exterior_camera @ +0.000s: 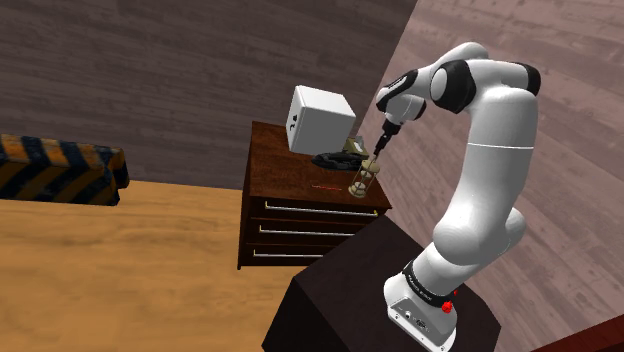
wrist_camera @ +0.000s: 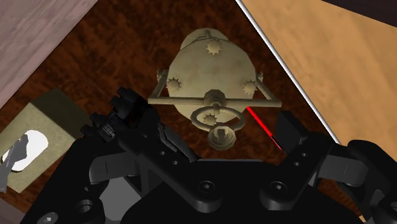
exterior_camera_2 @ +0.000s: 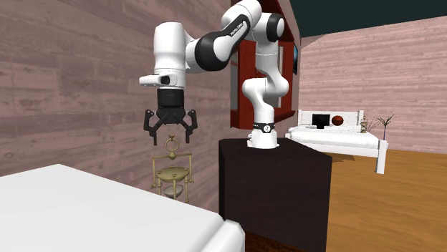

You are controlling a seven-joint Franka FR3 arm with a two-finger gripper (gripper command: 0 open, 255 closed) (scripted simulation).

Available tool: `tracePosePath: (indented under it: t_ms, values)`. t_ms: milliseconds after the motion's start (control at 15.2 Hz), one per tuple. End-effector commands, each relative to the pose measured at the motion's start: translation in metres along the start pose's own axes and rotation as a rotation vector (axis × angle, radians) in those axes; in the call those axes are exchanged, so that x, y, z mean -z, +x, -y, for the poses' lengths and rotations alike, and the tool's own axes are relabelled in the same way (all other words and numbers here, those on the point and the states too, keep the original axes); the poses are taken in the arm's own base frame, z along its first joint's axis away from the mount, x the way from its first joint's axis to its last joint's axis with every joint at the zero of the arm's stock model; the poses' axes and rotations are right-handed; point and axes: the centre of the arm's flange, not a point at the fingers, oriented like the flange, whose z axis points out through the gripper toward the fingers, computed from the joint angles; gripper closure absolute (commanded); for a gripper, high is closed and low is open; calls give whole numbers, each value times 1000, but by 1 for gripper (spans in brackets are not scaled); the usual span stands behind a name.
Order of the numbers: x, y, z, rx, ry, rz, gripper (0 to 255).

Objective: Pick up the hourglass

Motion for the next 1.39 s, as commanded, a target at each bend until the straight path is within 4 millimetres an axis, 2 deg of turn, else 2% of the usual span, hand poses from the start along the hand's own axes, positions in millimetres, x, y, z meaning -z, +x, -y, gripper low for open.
tracePosePath:
  t_ms: [0, 66, 132, 726, 1320]
  values:
    - [-6, 0, 1, 0, 0, 0, 0]
    - [-6, 1, 1, 0, 0, 0, 0]
    - [-6, 0, 1, 0, 0, 0, 255]
    - [-6, 1, 1, 0, 0, 0, 255]
    - [42, 0, 0, 0, 0, 0, 255]
